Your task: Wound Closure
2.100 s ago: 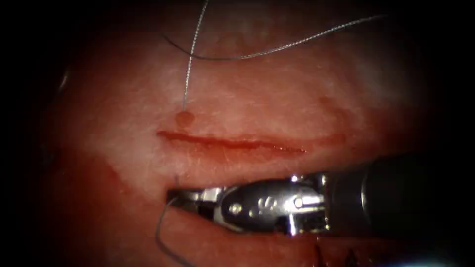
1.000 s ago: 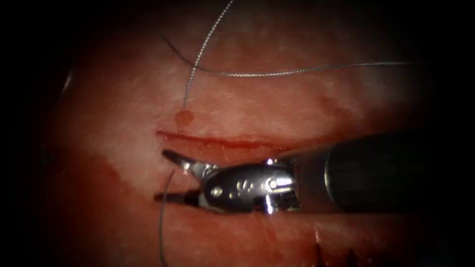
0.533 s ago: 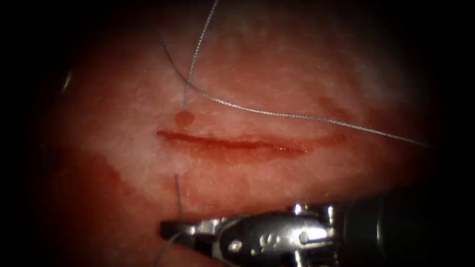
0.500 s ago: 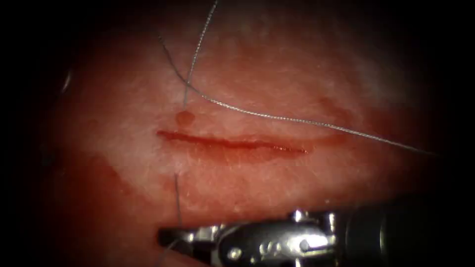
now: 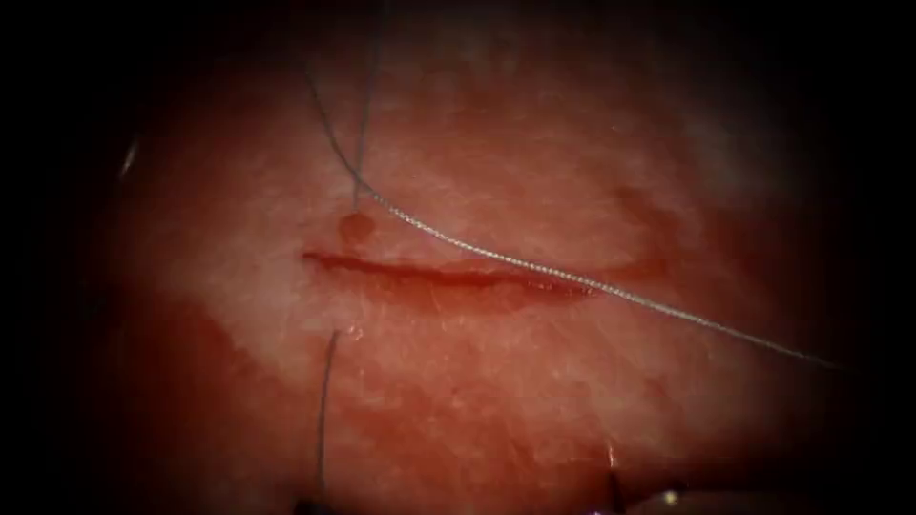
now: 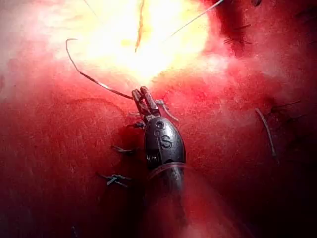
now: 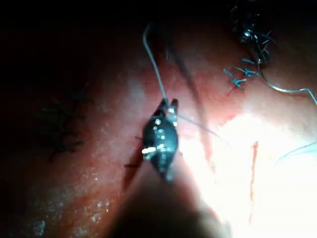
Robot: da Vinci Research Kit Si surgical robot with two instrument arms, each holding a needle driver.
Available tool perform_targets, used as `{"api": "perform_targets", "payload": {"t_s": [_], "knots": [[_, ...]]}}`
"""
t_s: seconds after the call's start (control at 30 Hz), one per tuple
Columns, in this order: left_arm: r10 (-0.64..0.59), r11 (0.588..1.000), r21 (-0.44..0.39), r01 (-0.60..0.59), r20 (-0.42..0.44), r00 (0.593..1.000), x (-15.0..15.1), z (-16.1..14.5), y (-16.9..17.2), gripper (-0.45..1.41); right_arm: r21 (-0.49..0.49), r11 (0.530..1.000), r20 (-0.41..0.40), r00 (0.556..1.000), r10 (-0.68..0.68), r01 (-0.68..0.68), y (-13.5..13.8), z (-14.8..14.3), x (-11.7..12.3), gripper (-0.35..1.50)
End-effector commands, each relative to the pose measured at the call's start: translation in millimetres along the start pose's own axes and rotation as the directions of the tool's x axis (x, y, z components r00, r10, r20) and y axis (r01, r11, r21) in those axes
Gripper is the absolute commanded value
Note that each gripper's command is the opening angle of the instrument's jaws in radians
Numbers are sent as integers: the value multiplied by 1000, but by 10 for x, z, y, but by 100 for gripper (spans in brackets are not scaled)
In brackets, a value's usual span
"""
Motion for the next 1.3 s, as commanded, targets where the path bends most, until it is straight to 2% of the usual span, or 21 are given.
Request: {"api": "perform_targets", "payload": {"t_s": [0.03,0.1,0.13,0.2,0.4,0.47,0.5,0.53,0.57,0.6,0.8,0.9,0.93,1.1,1.13,1.17,1.3], "knots": [[-5,1000,-2,5,3,1000,-10,-2,10,-45,-9,1000,12,1000,7,-7,2,7,-17,115],[-5,1000,-2,5,3,1000,-10,-2,10,-45,-23,1000,23,1000,10,-10,17,10,-33,115],[-5,1000,-2,5,3,1000,-10,-2,10,-45,-46,999,40,999,13,-11,40,16,-58,115],[-5,1000,-2,5,3,1000,-10,-2,10,-45,-64,998,53,999,13,-9,53,23,-76,115],[-4,1000,-2,4,3,1000,-11,-2,10,-45,-74,997,59,998,5,0,68,65,-128,113],[-4,1000,-2,4,3,1000,-11,-2,10,-45,-64,998,58,998,20,-16,69,79,-139,95],[-4,1000,-2,4,3,1000,-11,-2,10,-45,-54,998,63,997,34,-31,70,87,-143,76],[-4,1000,-2,4,3,1000,-11,-2,10,-45,-55,998,66,997,39,-36,71,90,-145,66],[-4,1000,-2,4,3,1000,-11,-2,10,-45,-29,998,58,997,48,-47,71,94,-147,-8],[-4,1000,-2,4,3,1000,-11,-1,10,-45,12,999,49,997,52,-53,70,94,-148,-35],[-4,1000,-2,4,3,1000,-11,-1,10,-45,22,998,69,996,48,-50,57,80,-136,-35],[-4,1000,-2,4,3,1000,-11,-1,10,-45,58,997,52,997,50,-53,31,60,-103,-35],[-4,1000,-2,4,3,1000,-11,-1,10,-45,58,997,52,997,50,-53,31,60,-103,-35],[-4,1000,-4,4,2,1000,-12,-1,11,-45,96,994,26,998,48,-51,0,43,-66,-35],[-4,1000,-3,4,2,1000,-12,0,11,-45,111,993,16,999,49,-50,-11,38,-50,-35],[-4,1000,-3,4,2,1000,-12,0,11,-45,111,993,16,999,49,-50,-11,38,-50,-35],[-3,1000,-3,3,2,1000,-12,0,11,-45,135,990,1,999,50,-50,-28,27,-22,-35]]}}
